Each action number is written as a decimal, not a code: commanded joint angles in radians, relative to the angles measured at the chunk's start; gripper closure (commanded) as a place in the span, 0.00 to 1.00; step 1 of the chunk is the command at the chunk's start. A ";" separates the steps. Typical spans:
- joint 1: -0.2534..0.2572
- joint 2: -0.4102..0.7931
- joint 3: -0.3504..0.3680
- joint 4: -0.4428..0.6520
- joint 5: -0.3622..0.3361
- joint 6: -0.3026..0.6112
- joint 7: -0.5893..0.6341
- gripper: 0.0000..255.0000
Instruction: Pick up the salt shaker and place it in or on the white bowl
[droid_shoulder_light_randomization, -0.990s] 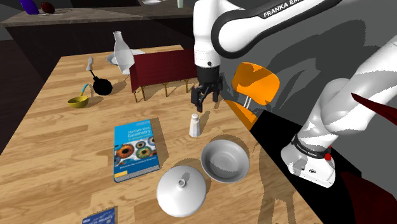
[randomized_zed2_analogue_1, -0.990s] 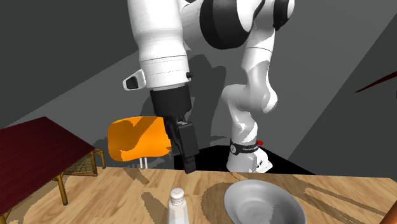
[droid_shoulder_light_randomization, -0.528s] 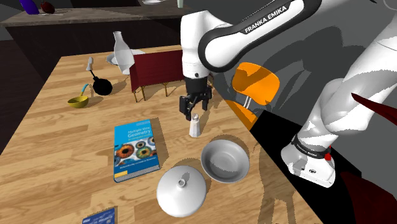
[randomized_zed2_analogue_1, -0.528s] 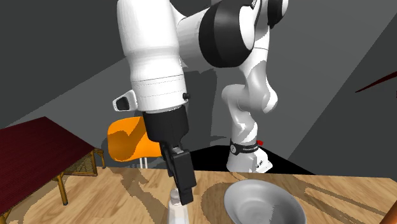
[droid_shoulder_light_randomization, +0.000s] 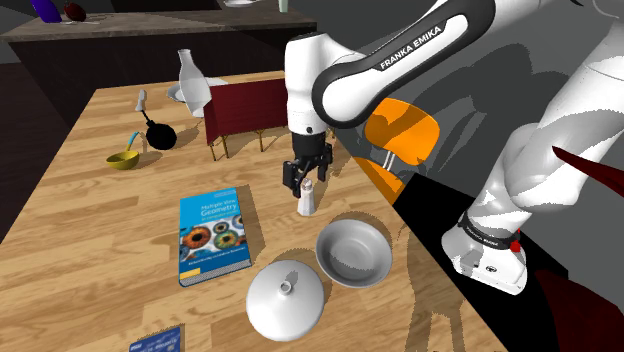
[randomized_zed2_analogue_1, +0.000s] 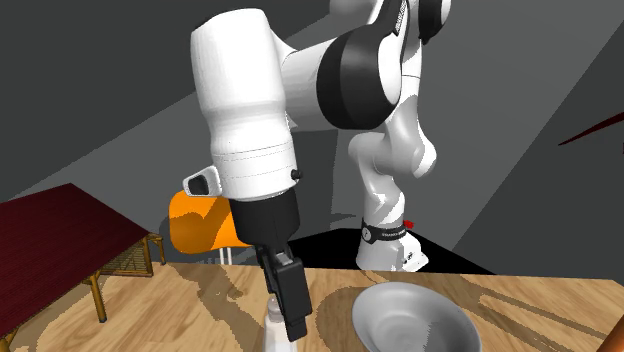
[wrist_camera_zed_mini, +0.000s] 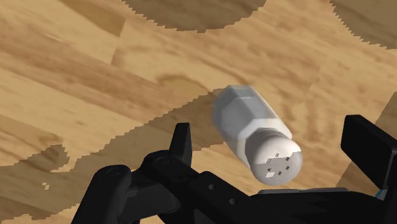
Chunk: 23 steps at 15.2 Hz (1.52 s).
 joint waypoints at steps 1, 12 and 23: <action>0.000 0.000 0.000 -0.001 0.000 0.001 0.000 0.00; 0.000 0.000 0.000 0.000 0.000 0.000 0.000 1.00; -0.003 -0.071 -0.010 0.071 0.011 -0.139 0.001 1.00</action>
